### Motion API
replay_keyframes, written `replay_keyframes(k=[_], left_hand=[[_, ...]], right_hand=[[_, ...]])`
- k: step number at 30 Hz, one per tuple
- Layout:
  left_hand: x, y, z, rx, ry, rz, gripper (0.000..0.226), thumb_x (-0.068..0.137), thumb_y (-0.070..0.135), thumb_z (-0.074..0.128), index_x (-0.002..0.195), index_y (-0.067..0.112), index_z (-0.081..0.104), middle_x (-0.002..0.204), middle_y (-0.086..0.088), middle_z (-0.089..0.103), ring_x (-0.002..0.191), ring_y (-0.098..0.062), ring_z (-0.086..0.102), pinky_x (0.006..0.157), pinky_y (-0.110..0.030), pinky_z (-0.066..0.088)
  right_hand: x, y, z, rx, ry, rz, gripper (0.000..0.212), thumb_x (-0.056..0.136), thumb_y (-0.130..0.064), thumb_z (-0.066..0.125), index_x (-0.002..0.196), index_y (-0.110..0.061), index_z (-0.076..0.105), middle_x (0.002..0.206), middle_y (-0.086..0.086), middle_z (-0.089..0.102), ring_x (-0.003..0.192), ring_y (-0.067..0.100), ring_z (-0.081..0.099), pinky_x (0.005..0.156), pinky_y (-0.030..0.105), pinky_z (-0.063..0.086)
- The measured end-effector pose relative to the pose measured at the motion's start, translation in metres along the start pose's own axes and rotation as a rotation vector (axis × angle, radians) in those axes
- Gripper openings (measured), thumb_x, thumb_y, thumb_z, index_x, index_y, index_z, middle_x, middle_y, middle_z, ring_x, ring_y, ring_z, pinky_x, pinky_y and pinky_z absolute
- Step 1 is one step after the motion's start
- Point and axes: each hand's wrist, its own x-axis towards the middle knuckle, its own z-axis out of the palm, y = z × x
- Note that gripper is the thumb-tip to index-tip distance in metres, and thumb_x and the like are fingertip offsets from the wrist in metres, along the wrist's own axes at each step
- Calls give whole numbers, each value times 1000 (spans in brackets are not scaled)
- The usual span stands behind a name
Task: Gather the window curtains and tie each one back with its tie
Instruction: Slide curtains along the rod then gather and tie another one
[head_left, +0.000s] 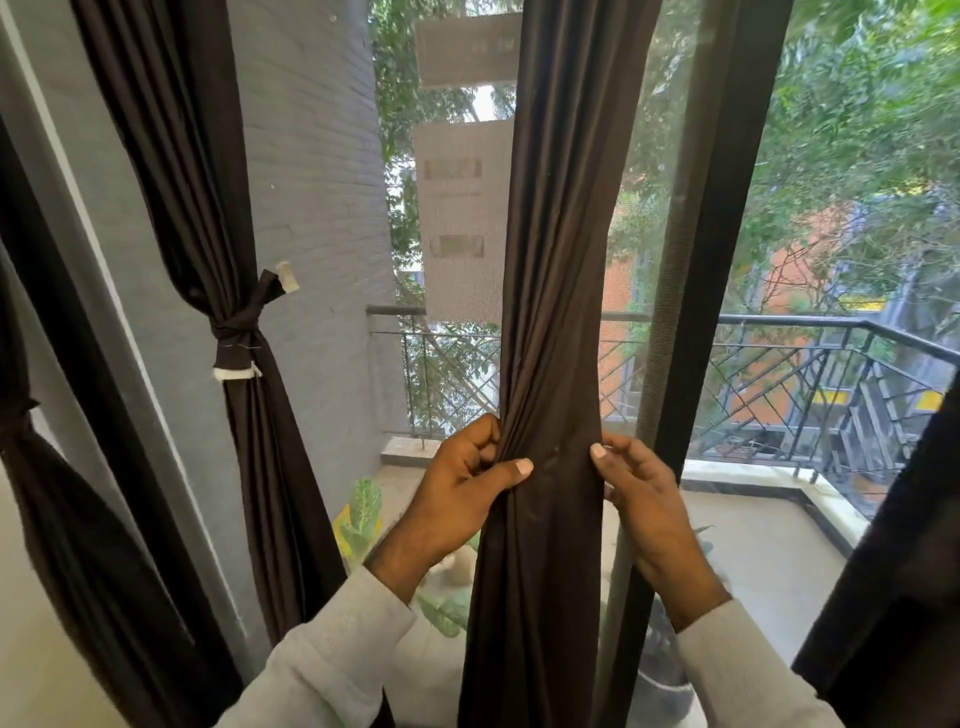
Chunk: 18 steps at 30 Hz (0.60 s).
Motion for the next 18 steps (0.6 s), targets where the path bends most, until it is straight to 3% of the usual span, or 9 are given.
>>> replay_keyframes(k=[1, 3, 4, 7, 9, 10, 12, 14, 18], left_hand=[[0, 0, 1, 67, 53, 17, 10, 95, 7, 76, 99, 4, 68, 89, -14, 75, 88, -19, 70, 85, -46, 63], [0, -2, 3, 188, 164, 54, 27, 94, 6, 82, 80, 20, 63, 69, 13, 66, 68, -2, 59, 71, -24, 53], [-1, -2, 5, 237, 216, 60, 34, 93, 7, 83, 77, 26, 60, 65, 18, 63, 62, 2, 55, 66, -18, 49], [-5, 0, 10, 371, 331, 144, 34, 92, 18, 86, 76, 32, 59, 61, 14, 63, 54, -6, 57, 55, -25, 50], [-6, -4, 14, 409, 373, 162, 23, 91, 26, 86, 81, 28, 65, 64, 7, 66, 59, -15, 65, 58, -33, 57], [-6, -6, 16, 406, 379, 160, 18, 90, 27, 86, 85, 25, 69, 65, 6, 68, 60, -15, 67, 61, -34, 59], [-8, -8, 24, 353, 349, 144, 13, 90, 27, 84, 91, 20, 73, 71, 8, 73, 64, -9, 71, 66, -37, 63], [-8, -7, 29, 276, 305, 136, 9, 94, 20, 81, 94, 17, 72, 78, 8, 77, 69, -9, 75, 69, -39, 65], [-12, 1, 28, 152, 166, 116, 20, 97, 10, 80, 110, 20, 70, 89, 16, 79, 83, -4, 76, 79, -26, 62]], right_hand=[[-1, -2, -1, -10, 67, -52, 16, 101, -14, 67, 116, -13, 74, 104, -3, 81, 98, 8, 77, 86, 26, 63], [-7, -4, -2, -144, 181, -141, 6, 97, -17, 74, 103, -20, 75, 92, -11, 79, 89, 3, 76, 83, 18, 63], [-11, -3, -2, -239, 225, -177, 6, 95, -22, 77, 99, -26, 75, 89, -13, 78, 88, 2, 75, 79, 17, 62], [-31, 3, 7, -500, 336, -355, 17, 93, -28, 80, 93, -41, 69, 89, -19, 73, 89, 1, 70, 74, 11, 55], [-45, 8, 16, -595, 271, -519, 18, 94, -24, 79, 101, -38, 71, 96, -16, 72, 93, 0, 69, 79, 10, 54], [-51, 11, 21, -628, 204, -597, 15, 95, -20, 78, 106, -29, 75, 100, -12, 73, 95, 0, 69, 83, 12, 55], [-57, 20, 28, -700, 106, -693, 17, 97, -15, 76, 113, -16, 78, 106, -6, 74, 99, 3, 70, 90, 23, 58], [-57, 28, 32, -746, 83, -706, 20, 100, -18, 72, 119, -16, 79, 110, -4, 73, 99, 11, 71, 88, 37, 62], [-51, 30, 26, -760, -41, -701, 23, 103, -13, 68, 124, -17, 77, 109, -7, 65, 97, 12, 67, 81, 38, 59]])
